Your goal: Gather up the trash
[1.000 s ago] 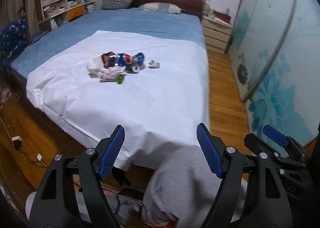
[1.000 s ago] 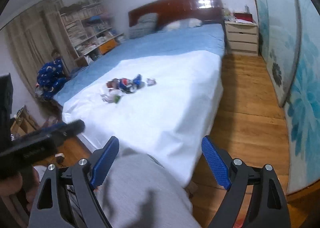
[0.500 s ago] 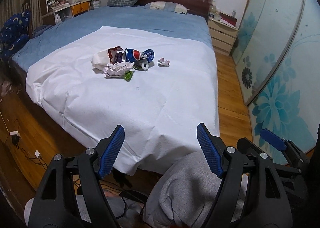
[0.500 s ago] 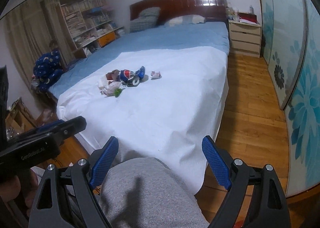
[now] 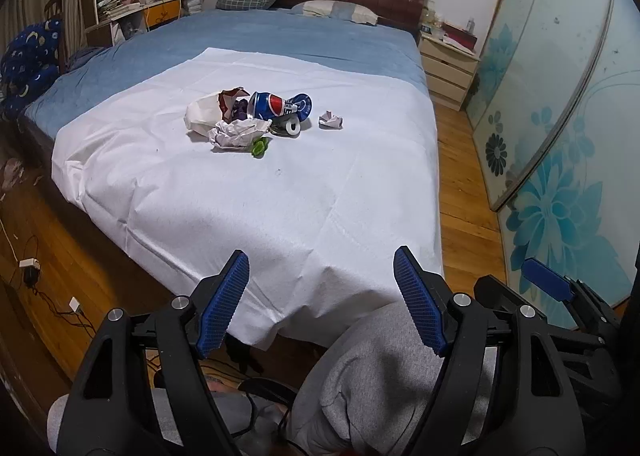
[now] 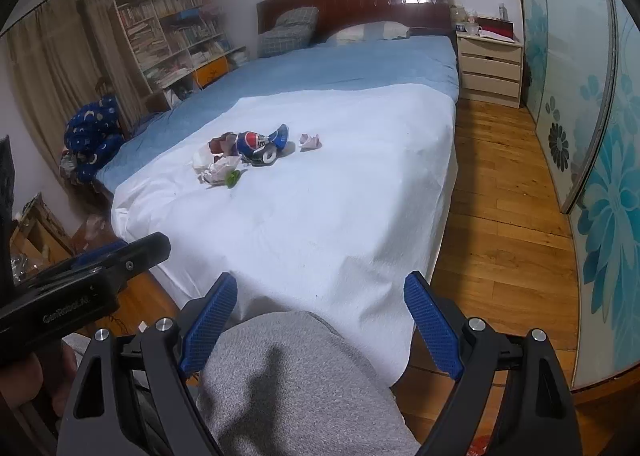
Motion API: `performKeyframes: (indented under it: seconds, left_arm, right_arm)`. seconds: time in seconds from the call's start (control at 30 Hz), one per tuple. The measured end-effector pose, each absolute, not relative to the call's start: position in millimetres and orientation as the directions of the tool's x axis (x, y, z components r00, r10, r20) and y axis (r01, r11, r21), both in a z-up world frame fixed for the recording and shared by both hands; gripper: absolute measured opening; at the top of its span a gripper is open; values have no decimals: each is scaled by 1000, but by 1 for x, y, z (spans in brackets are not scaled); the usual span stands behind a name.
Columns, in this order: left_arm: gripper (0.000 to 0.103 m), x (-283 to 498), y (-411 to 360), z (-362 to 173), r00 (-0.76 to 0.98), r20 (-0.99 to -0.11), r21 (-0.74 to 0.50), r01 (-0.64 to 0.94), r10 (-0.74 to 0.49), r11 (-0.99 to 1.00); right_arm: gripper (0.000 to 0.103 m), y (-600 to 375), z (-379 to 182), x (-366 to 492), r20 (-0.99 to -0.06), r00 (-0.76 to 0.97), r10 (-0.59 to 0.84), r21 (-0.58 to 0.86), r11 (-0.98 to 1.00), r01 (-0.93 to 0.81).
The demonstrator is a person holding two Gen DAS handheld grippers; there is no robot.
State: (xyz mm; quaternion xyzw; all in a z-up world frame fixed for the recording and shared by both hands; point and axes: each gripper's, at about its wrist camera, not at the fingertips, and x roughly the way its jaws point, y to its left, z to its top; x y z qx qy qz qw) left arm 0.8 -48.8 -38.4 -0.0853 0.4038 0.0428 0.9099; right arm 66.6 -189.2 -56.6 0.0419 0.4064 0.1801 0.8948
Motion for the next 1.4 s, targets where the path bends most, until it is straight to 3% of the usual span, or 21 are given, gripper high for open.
performKeyframes:
  seconds: [1.13,1.4]
  left_arm:
    - [75,-3,-39,-45,662,-749,-129,-178,21,976]
    - [75,-4,-14,-50,651,-758,-149,-239,44,959]
  right_arm:
    - [85,-181,-59,71,-720,598,353,213,932,-295]
    - [86,-153,-67,155,-719,519,462,340,885,-318]
